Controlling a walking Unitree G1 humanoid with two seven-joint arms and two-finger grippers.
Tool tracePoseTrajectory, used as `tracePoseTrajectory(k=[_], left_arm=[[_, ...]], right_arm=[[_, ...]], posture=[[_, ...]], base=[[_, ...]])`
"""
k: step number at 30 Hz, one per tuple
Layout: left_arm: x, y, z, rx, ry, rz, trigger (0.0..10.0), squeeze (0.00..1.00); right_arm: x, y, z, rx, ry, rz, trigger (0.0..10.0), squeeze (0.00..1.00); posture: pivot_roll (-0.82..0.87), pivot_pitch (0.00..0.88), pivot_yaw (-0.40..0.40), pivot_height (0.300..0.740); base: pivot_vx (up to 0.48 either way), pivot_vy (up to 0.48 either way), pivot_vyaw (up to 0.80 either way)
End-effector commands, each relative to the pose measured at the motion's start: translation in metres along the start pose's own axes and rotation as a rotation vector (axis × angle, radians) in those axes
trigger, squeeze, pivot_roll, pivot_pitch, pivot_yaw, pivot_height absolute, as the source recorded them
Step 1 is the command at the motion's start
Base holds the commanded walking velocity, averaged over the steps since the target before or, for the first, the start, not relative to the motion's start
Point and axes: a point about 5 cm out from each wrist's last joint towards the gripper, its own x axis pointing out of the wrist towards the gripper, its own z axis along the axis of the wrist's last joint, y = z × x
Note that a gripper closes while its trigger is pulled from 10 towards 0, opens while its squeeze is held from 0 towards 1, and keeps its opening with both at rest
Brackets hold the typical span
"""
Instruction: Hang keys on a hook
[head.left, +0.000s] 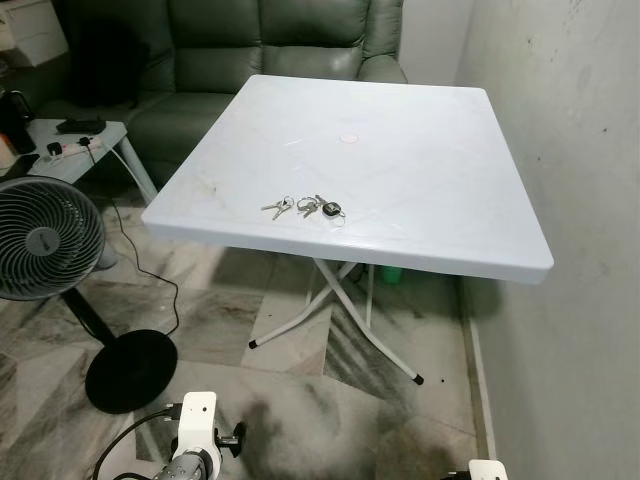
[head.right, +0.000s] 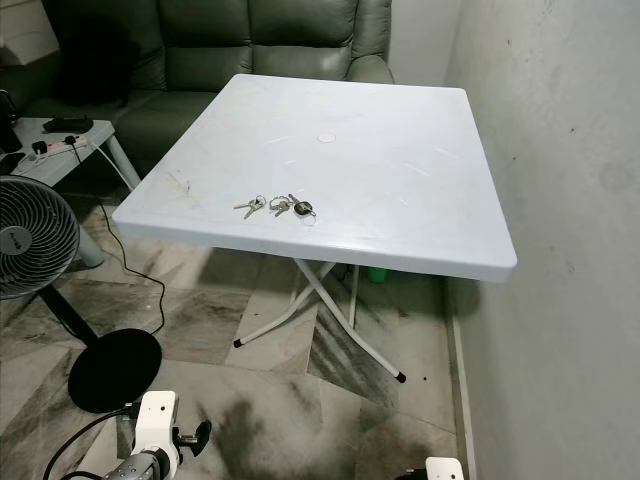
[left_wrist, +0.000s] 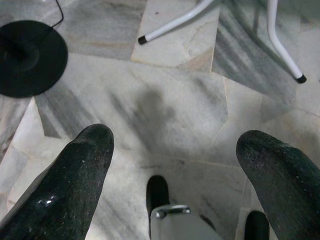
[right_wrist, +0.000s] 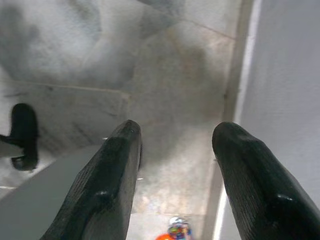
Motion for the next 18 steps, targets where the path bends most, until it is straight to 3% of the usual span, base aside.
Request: tracePoseTrajectory(k=[1,6,18], left_arm=[[0.0004,0.0042,0.0038,-0.003,-0.012,0.010,10.0,0.00],[0.0015,0.0012,0.0062,0.001,-0.017,-0.005,10.0,0.00],[0.0023,0.0011,0.0093,-0.010,-0.027,-0.004,10.0,0.00]], right_arm=[[0.0001,-0.0010,0.0006,0.011,0.000,-0.002,10.0,0.00],[-0.0003,-0.0006,-0.0015,0.012,0.009,-0.004,10.0,0.00],[-0.0009,-0.0003,-0.0044,0.022,0.017,-0.003,10.0,0.00]], posture=[[-0.03,0.000,0.013,0.732],[-0.03,0.000,0.014,0.732],[-0.03,0.000,0.016,0.732]], base=[[0.000,0.000,0.00],[0.000,0.105,0.00],[0.000,0.439,0.00]])
